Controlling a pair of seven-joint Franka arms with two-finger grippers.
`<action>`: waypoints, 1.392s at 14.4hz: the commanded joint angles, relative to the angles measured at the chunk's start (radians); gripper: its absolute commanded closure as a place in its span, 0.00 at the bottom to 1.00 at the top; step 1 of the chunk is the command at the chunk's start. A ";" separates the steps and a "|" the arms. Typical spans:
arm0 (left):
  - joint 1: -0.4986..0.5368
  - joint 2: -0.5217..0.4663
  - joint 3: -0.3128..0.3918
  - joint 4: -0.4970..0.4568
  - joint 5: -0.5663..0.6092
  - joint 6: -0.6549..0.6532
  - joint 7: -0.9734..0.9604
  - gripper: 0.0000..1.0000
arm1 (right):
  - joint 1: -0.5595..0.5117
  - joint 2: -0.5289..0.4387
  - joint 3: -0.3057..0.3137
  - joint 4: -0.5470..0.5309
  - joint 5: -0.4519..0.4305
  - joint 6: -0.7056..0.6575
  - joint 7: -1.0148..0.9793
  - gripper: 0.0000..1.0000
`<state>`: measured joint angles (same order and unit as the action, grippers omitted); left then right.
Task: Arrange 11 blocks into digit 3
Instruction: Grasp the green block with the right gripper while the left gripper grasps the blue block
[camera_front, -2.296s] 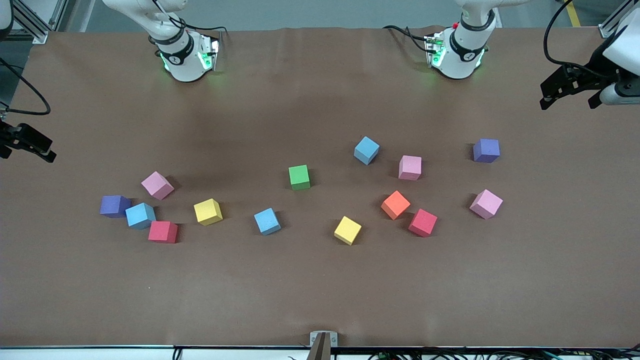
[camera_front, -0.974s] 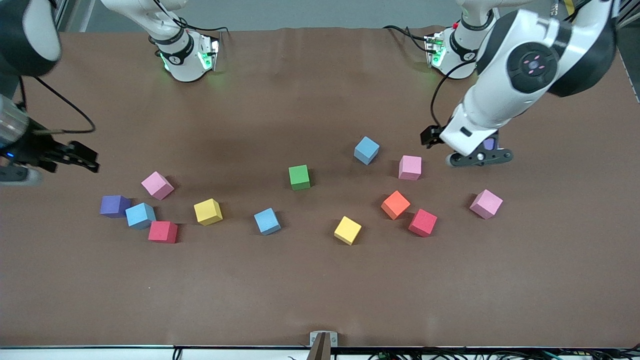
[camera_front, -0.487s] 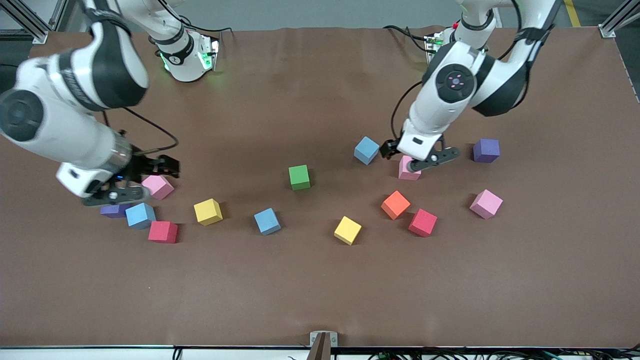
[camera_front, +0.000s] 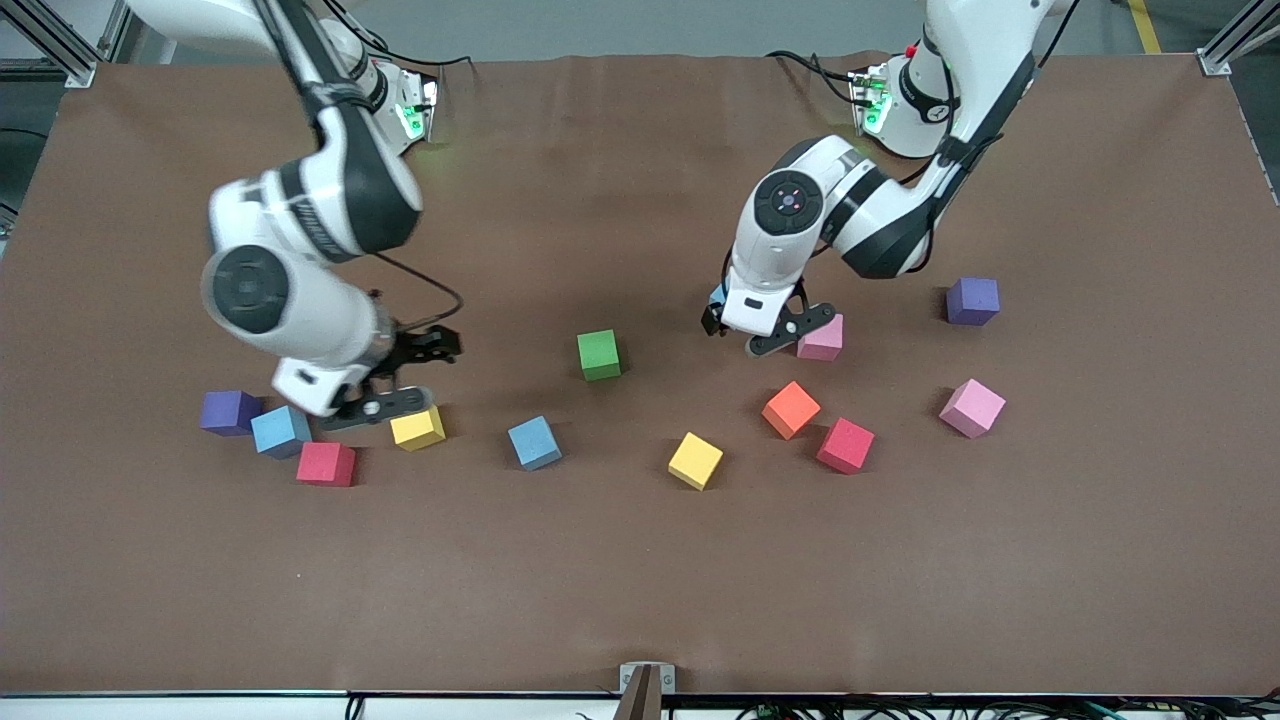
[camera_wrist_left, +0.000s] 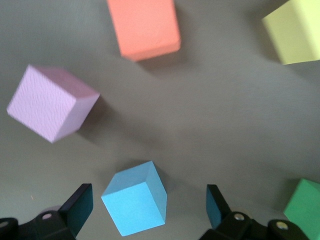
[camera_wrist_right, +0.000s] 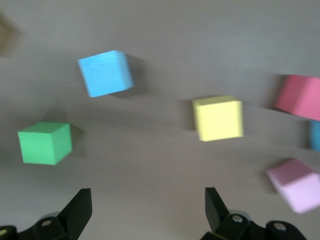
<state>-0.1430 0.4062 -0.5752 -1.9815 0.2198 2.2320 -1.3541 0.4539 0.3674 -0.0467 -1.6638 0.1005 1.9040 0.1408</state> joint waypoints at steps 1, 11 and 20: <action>-0.010 -0.007 -0.005 -0.057 0.021 0.003 -0.164 0.00 | 0.128 0.043 -0.012 -0.048 0.016 0.101 0.086 0.00; -0.009 0.028 -0.003 -0.207 0.021 0.225 -0.344 0.00 | 0.298 0.263 -0.012 -0.011 0.142 0.323 0.206 0.00; -0.027 0.054 -0.021 -0.163 0.110 0.255 -0.272 0.84 | 0.312 0.318 -0.013 0.028 0.128 0.331 0.200 0.05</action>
<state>-0.1590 0.4645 -0.5807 -2.1642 0.3001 2.4893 -1.6617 0.7580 0.6483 -0.0496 -1.6740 0.2168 2.2300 0.3450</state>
